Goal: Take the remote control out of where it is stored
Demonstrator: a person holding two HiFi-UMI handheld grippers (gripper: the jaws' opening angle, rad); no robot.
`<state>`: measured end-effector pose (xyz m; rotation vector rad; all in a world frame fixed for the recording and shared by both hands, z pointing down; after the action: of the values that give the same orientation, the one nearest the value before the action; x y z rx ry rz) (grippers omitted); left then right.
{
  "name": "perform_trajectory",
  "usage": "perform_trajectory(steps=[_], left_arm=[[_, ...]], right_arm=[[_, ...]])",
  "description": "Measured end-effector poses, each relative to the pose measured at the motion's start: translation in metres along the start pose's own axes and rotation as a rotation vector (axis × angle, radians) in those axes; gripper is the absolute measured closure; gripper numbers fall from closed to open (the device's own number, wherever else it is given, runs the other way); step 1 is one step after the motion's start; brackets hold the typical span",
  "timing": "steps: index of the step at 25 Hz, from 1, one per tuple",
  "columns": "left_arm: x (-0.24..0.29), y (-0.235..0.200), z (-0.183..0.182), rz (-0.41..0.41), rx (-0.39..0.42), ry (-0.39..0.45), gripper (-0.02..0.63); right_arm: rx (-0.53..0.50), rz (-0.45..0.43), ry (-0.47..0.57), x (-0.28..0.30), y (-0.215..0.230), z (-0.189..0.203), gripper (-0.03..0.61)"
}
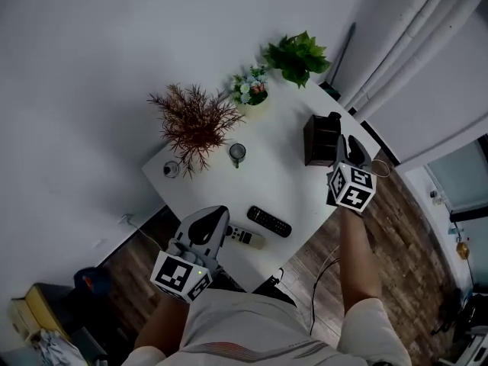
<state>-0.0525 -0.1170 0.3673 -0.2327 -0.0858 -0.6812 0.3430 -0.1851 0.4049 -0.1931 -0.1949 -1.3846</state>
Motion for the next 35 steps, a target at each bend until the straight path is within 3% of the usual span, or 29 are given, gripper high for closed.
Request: perform_trajectory(steps=[10, 23, 27, 35], left_arm=[[-0.004, -0.043, 0.024, -0.059, -0.056, -0.071, 0.606], [0.016, -0.052, 0.03, -0.045, -0.072, -0.1, 0.606], [0.019, -0.047, 0.029, -0.042, -0.066, -0.097, 0.606], [0.018, -0.031, 0.025, -0.022, -0.049, -0.076, 0.606]], right_arm=[[0.029, 0.1, -0.12, 0.099, 0.02, 0.033, 0.41], [0.127, 0.152, -0.235, 0.14, 0.033, 0.04, 0.394], [0.104, 0.132, -0.201, 0.136, 0.032, 0.034, 0.394], [0.039, 0.03, -0.002, 0.085, 0.018, -0.014, 0.394]])
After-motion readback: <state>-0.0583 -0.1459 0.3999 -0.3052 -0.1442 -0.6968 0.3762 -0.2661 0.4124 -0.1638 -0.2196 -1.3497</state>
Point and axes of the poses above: the fingertips, and each gripper's own axes: x forward along the fingers, y to its right, z out of its underside, the point moved 8 cm from there along -x, backward along the fingers, and after that the axes turned 4 degrees about -z, right-handed, at the moved point
